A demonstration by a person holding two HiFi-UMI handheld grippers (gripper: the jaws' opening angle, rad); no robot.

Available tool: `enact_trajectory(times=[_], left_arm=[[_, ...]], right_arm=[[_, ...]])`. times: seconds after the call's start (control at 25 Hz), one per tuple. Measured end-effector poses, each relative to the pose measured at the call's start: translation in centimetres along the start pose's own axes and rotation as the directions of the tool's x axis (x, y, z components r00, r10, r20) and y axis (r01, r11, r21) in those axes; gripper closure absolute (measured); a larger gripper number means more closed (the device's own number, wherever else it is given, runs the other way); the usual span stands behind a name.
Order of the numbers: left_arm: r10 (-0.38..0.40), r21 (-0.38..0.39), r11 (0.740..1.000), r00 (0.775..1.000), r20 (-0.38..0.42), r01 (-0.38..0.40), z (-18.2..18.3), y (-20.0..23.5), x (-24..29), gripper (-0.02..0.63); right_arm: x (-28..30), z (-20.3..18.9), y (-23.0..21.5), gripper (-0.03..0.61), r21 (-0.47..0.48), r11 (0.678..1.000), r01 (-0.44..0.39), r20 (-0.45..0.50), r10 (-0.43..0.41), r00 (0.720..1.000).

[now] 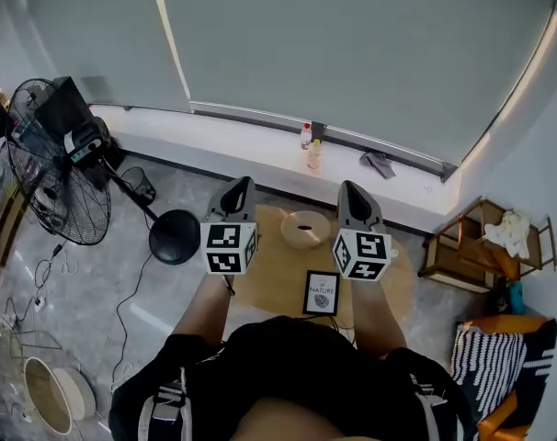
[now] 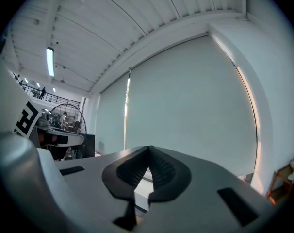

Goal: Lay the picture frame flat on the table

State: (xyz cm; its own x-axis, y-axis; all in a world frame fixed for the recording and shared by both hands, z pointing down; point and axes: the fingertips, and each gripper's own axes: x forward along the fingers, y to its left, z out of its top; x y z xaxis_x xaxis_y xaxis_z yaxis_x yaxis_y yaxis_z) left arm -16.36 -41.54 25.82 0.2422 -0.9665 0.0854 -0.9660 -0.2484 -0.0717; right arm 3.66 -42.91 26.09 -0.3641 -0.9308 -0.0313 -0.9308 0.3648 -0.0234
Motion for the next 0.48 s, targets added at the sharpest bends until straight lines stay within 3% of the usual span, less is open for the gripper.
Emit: enact_trajectory(times=[0.48], left_arm=[[-0.042, 0.003, 0.999, 0.998, -0.036, 0.042, -0.2, -0.5, -2.1, 0.592]], right_arm=[[-1.2, -0.1, 1.9, 0.566, 0.021, 1.000, 0.006, -0.032, -0.005, 0.999]])
